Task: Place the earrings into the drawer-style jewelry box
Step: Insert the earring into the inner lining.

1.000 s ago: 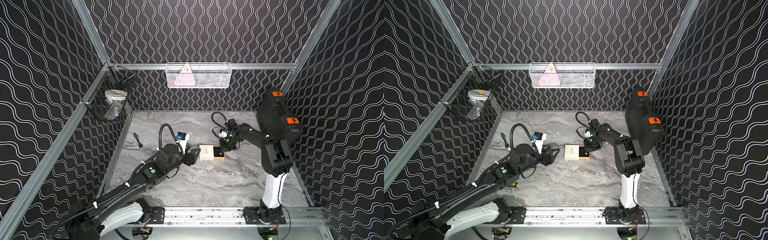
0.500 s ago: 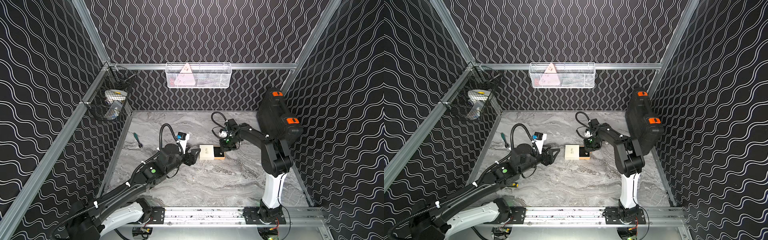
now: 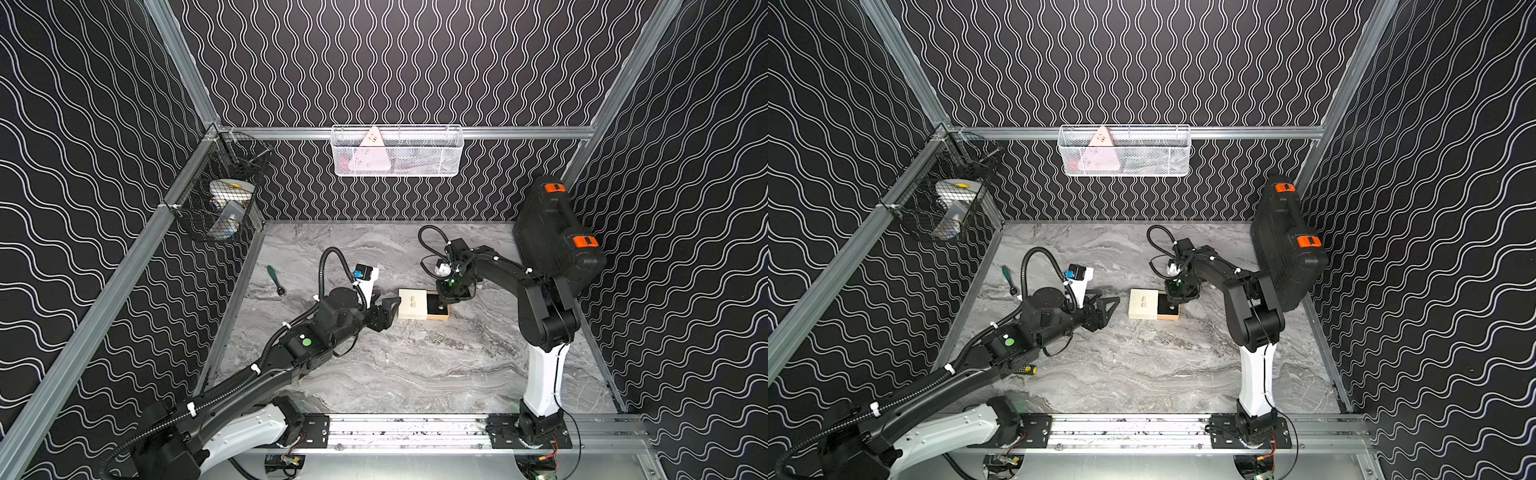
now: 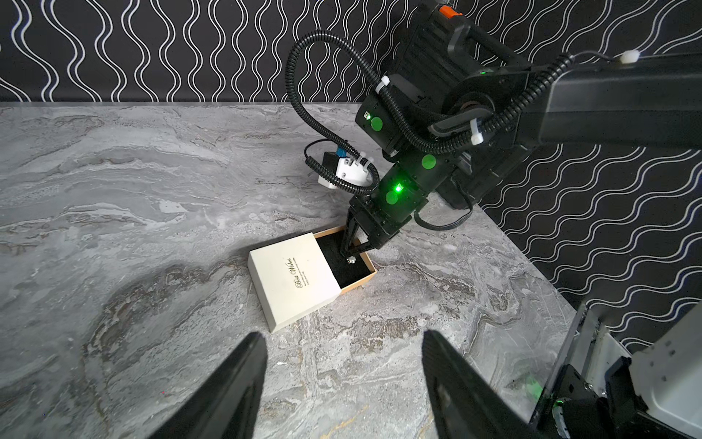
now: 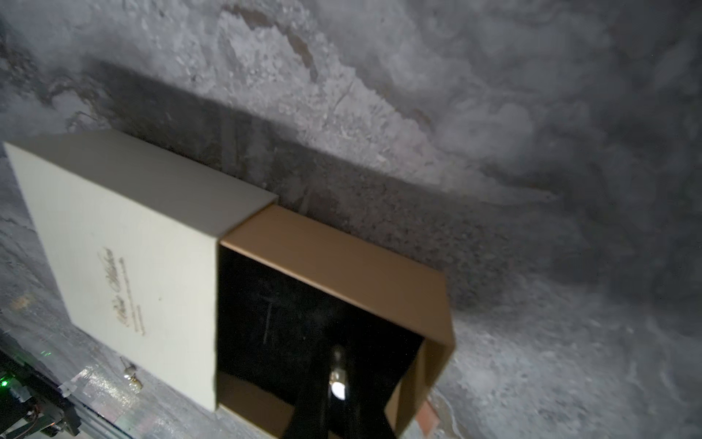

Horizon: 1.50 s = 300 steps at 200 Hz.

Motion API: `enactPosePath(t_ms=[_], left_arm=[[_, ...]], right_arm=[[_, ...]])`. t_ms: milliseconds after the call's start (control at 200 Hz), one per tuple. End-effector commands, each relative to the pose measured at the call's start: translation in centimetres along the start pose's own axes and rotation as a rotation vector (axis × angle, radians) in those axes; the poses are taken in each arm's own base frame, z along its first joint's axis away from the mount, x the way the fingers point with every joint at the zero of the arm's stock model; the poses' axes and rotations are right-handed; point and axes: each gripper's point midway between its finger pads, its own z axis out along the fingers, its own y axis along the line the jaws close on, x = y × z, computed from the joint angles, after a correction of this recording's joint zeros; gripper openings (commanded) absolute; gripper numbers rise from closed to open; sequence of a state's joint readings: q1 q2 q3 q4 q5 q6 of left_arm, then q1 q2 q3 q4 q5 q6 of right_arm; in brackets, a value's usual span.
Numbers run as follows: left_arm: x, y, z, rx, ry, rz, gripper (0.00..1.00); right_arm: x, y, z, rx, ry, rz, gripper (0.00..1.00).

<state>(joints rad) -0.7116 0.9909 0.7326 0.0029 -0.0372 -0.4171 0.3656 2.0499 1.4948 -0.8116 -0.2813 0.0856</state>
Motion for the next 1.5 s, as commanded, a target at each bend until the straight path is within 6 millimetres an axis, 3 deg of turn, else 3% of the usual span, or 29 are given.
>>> enactPosePath(t_ms=[0,385,846,1026,1411,1426,1496], left_arm=[[-0.5,0.2,-0.1,-0.012,-0.02,0.011,0.7],[-0.5,0.3,0.0,-0.018,-0.018,0.016,0.7],[-0.6,0.4,-0.3,-0.024,-0.022,0.017,0.71],[-0.6,0.4,-0.4,-0.026,-0.026,0.017,0.71],[-0.6,0.4,-0.4,-0.026,-0.028,0.013,0.71],[-0.6,0.4,-0.4,-0.026,-0.026,0.013,0.71],[-0.5,0.5,-0.4,-0.027,-0.026,0.012,0.71]], right_arm=[[0.5,-0.4,0.1,0.023,0.025,0.004,0.0],[0.3,-0.2,0.0,0.046,0.033,-0.004,0.0],[-0.3,0.4,-0.8,0.034,0.007,-0.011,0.24],[-0.4,0.5,-1.1,0.029,-0.002,-0.013,0.29],[-0.5,0.0,-1.3,0.054,-0.024,0.005,0.29],[-0.7,0.3,-2.2,0.049,-0.049,0.0,0.28],[-0.9,0.5,-2.8,0.041,-0.072,0.002,0.24]])
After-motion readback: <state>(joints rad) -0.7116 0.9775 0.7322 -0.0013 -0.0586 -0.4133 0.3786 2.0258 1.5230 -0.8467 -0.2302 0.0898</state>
